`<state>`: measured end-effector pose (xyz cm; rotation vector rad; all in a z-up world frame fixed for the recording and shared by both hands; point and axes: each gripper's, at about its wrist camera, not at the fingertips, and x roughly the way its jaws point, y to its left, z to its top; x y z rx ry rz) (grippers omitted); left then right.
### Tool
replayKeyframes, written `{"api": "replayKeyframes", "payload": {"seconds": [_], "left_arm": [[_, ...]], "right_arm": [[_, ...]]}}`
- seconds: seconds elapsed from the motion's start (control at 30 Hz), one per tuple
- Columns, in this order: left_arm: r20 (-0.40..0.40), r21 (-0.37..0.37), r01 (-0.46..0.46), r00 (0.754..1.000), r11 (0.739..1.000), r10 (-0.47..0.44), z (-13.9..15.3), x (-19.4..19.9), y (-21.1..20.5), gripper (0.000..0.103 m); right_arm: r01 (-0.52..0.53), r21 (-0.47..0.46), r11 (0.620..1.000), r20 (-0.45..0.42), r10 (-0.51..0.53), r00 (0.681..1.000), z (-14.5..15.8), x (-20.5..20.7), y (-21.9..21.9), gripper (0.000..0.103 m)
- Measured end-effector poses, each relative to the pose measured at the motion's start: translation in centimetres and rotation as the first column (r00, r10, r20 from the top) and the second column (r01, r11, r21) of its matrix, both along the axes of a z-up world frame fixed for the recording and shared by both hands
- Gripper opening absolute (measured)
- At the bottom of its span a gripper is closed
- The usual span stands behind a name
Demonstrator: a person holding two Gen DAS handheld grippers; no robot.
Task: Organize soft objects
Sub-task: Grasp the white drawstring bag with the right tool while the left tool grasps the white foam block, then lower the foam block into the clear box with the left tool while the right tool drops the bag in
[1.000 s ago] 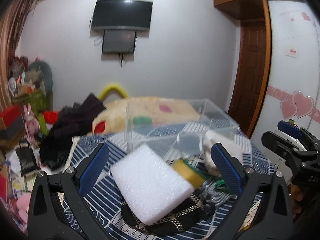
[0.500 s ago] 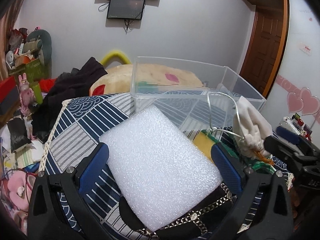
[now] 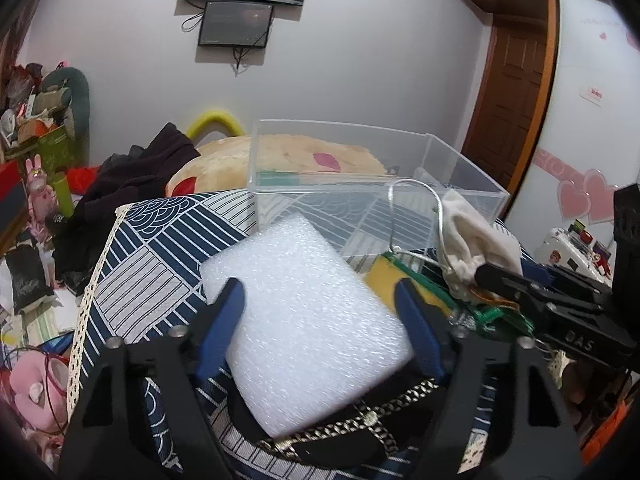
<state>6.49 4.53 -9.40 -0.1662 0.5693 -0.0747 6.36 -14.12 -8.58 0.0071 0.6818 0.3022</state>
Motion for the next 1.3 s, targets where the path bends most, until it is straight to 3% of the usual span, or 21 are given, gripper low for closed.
{"api": "replayKeyframes", "payload": {"seconds": [0.07, 0.2, 0.23, 0.33, 0.37, 0.6, 0.67, 0.83, 0.97, 1.3], "left_arm": [[0.003, 0.011, 0.004, 1.000, 1.000, -0.004, 0.2, -0.3, -0.2, 0.063], [-0.002, 0.034, 0.004, 1.000, 0.999, -0.004, 0.5, -0.7, -0.2, 0.063], [-0.008, 0.039, -0.006, 1.000, 0.999, 0.007, 0.5, -0.8, -0.2, 0.068], [-0.016, 0.029, -0.034, 0.999, 0.999, 0.034, 0.5, -0.6, 0.3, 0.096], [-0.018, 0.019, -0.049, 0.999, 0.999, 0.049, 0.4, -0.6, 0.5, 0.101], [-0.135, -0.108, -0.066, 0.989, 0.992, 0.051, -1.8, 1.2, 2.4, 0.101], [-0.138, -0.124, -0.065, 0.989, 0.990, 0.048, -2.1, 1.2, 2.6, 0.098], [-0.089, -0.101, -0.059, 0.995, 0.993, 0.050, -1.4, 0.5, 2.3, 0.096], [-0.024, -0.045, -0.076, 0.997, 0.996, 0.075, 0.2, -1.0, 1.8, 0.095], [0.110, 0.011, -0.070, 0.992, 0.997, 0.068, 4.9, -3.4, 1.0, 0.094]], "right_arm": [[-0.002, -0.003, 1.000, 0.010, 0.002, 1.000, 0.0, -0.1, -0.1, 0.039], [-0.003, -0.012, 1.000, 0.030, 0.003, 1.000, 0.4, -0.3, -0.4, 0.033], [-0.002, -0.016, 1.000, 0.036, 0.002, 0.999, 0.4, -0.4, -0.4, 0.033], [-0.004, -0.019, 1.000, 0.046, 0.005, 0.999, 0.7, -0.7, -0.4, 0.033], [-0.006, -0.018, 1.000, 0.048, 0.007, 0.999, 0.7, -0.7, -0.4, 0.033], [-0.012, -0.016, 1.000, 0.080, 0.013, 0.997, 1.4, -1.4, -0.6, 0.033], [-0.014, -0.015, 1.000, 0.093, 0.015, 0.996, 1.7, -1.7, -0.7, 0.033], [-0.012, -0.015, 1.000, 0.118, 0.014, 0.993, 2.1, -2.0, -0.9, 0.033], [-0.009, -0.012, 1.000, 0.132, 0.010, 0.991, 2.7, -2.2, -1.1, 0.033], [0.007, -0.002, 1.000, 0.189, -0.007, 0.982, 4.9, -2.2, -1.9, 0.033]]}}
